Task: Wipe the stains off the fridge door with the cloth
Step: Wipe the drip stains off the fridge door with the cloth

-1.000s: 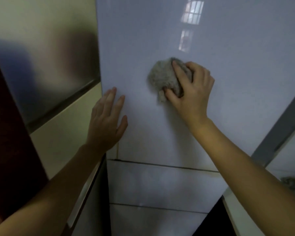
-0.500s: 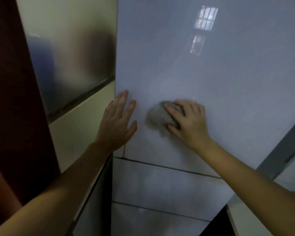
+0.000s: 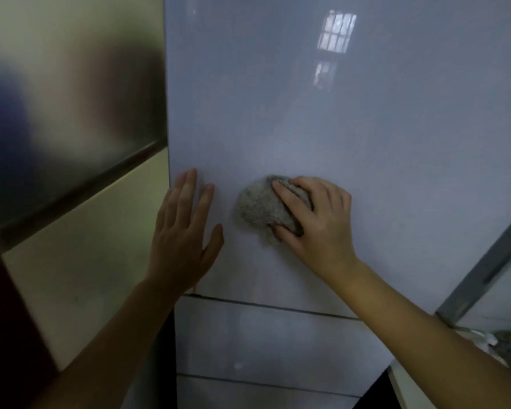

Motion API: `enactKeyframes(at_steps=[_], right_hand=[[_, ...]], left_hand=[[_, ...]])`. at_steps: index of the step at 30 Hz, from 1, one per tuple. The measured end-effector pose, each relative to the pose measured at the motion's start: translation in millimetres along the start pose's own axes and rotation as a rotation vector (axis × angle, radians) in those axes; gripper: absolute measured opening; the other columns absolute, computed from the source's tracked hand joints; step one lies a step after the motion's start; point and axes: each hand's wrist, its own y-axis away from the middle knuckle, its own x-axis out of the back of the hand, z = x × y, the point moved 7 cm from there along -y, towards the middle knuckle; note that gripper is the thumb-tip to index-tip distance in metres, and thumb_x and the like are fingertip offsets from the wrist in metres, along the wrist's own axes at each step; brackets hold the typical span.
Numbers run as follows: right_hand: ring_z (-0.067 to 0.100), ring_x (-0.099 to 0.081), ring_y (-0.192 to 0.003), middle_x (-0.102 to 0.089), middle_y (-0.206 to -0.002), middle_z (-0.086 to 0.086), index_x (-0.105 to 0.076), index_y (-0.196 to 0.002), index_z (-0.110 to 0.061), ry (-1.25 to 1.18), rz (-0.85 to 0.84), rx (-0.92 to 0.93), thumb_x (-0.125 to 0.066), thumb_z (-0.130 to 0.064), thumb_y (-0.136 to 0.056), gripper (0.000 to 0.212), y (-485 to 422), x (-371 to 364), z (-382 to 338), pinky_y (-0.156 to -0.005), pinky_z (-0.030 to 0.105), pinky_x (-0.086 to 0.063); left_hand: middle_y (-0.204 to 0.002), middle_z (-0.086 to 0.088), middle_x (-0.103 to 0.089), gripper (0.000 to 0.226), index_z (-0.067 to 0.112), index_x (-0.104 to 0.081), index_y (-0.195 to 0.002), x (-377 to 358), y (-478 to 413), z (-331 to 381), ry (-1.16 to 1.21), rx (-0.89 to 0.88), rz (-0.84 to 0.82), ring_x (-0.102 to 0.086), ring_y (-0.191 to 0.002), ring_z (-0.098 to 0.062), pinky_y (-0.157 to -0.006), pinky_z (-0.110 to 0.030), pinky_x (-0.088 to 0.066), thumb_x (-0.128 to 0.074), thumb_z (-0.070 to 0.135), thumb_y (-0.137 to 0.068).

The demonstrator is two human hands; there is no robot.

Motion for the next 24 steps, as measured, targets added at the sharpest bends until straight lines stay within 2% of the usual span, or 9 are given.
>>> enactKeyframes(at_steps=[3,9,12,17,21,24], right_hand=[[0.033,-0.058,-0.115,-0.064,-0.126,0.013,-0.066,-0.134,-0.018,-0.013,-0.004,-0.019,-0.076,-0.041,-0.084,0.056,9,-4,-2,-0.094,0.045,-0.038],[0.033,-0.056,-0.115,-0.064,-0.126,0.012,-0.066,-0.134,-0.019,-0.043,0.028,-0.029,-0.076,-0.041,-0.084,0.056,31,-15,-6,-0.095,0.044,-0.036],[0.032,-0.053,-0.115,-0.064,-0.125,0.012,-0.066,-0.134,-0.019,-0.051,0.042,-0.003,-0.075,-0.042,-0.085,0.055,46,-22,-8,-0.094,0.043,-0.034],[0.031,-0.047,-0.116,-0.062,-0.126,0.013,-0.066,-0.134,-0.018,-0.052,0.037,0.056,-0.075,-0.041,-0.084,0.056,68,-34,-17,-0.093,0.042,-0.032],[0.03,-0.046,-0.117,-0.061,-0.127,0.012,-0.064,-0.134,-0.018,-0.054,0.01,0.089,-0.073,-0.044,-0.083,0.059,77,-43,-24,-0.093,0.041,-0.03],[0.03,-0.046,-0.117,-0.059,-0.128,0.012,-0.063,-0.136,-0.018,-0.038,-0.001,0.092,-0.073,-0.045,-0.081,0.061,80,-44,-27,-0.093,0.04,-0.029]], left_hand=[[-0.164,-0.023,-0.024,0.064,0.003,-0.036,-0.154,-2,3,1,-0.007,0.009,0.013,-0.02,-0.155,-0.036,-0.124,-0.051,-0.026,-0.049,0.036,-0.1],[-0.166,-0.019,-0.02,0.063,0.008,-0.033,-0.156,-10,27,-1,-0.059,0.013,0.016,-0.02,-0.156,-0.033,-0.124,-0.041,-0.022,-0.043,0.039,-0.102],[-0.167,-0.018,-0.018,0.063,0.011,-0.031,-0.156,-16,56,-6,-0.064,0.091,-0.002,-0.019,-0.156,-0.032,-0.124,-0.039,-0.02,-0.043,0.039,-0.102],[-0.165,-0.02,-0.023,0.063,0.005,-0.036,-0.154,-27,121,-7,-0.066,0.171,-0.035,-0.026,-0.153,-0.036,-0.117,-0.045,-0.032,-0.045,0.036,-0.1],[-0.166,-0.016,-0.023,0.065,0.01,-0.033,-0.155,-44,170,-12,-0.057,0.215,-0.091,-0.028,-0.152,-0.034,-0.118,-0.036,-0.024,-0.043,0.039,-0.099],[-0.167,-0.014,-0.022,0.066,0.009,-0.034,-0.156,-60,199,-11,-0.017,0.253,-0.148,-0.025,-0.154,-0.032,-0.121,-0.039,-0.024,-0.043,0.041,-0.099]])
